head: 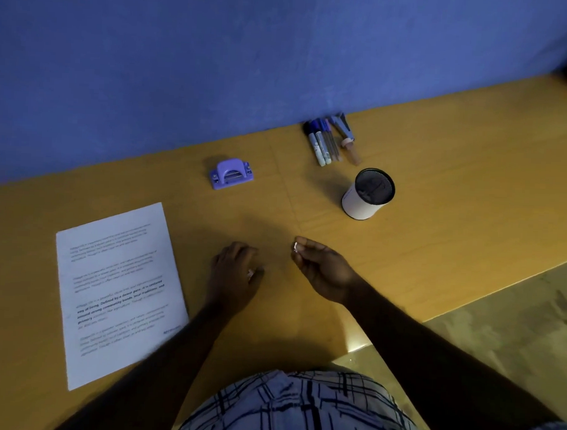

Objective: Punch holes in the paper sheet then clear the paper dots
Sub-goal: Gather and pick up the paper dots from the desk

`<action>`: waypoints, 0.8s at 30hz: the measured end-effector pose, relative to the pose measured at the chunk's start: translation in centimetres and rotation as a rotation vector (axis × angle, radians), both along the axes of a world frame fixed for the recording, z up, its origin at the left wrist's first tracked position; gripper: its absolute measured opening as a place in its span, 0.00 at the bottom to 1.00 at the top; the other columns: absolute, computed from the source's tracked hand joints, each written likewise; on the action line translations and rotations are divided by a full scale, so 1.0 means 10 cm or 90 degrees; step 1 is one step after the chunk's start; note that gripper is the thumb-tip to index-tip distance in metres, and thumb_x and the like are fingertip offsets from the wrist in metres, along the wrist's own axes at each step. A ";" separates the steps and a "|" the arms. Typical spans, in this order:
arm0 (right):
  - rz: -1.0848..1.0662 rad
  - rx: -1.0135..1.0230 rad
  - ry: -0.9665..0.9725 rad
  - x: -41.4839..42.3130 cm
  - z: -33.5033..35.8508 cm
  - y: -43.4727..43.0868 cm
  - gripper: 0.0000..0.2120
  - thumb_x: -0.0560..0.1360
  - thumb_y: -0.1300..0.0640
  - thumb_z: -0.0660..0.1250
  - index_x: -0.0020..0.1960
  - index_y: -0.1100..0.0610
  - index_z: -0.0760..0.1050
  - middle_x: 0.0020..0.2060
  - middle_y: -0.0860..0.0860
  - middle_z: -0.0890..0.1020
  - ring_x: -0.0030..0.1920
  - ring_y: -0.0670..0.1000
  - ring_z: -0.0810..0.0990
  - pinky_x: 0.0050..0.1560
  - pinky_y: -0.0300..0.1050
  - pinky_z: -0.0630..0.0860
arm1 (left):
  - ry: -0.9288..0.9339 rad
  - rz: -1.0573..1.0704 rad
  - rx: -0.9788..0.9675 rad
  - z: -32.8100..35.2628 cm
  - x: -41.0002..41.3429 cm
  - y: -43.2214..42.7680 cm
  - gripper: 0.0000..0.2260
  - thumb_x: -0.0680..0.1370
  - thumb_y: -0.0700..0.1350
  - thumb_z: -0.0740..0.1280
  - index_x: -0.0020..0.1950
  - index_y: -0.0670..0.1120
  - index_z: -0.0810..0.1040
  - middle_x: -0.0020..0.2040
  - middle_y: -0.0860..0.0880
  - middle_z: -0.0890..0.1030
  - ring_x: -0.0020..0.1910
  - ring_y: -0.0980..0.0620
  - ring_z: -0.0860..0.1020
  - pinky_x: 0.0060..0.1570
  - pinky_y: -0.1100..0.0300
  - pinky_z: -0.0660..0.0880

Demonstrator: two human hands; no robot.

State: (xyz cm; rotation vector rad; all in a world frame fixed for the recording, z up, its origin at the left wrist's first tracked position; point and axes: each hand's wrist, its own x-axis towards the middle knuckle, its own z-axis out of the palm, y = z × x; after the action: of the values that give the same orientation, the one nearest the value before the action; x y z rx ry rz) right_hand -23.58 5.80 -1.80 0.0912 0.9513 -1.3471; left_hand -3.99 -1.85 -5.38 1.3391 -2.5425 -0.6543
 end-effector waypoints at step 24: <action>-0.001 0.004 0.833 -2.02 0.55 -0.28 0.10 0.71 0.73 0.69 0.45 0.61 0.83 0.39 0.53 0.84 0.38 0.44 0.82 0.44 0.40 0.80 | 0.030 -0.140 -0.022 0.26 -0.89 -0.08 0.11 0.74 0.46 0.66 0.55 0.46 0.80 0.50 0.48 0.81 0.48 0.45 0.80 0.49 0.50 0.74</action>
State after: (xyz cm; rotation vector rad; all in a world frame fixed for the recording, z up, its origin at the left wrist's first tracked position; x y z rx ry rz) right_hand -43.82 3.05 3.69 -0.8866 2.0115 -1.3398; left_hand -12.85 -2.68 -2.74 1.0284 -2.6731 -0.6687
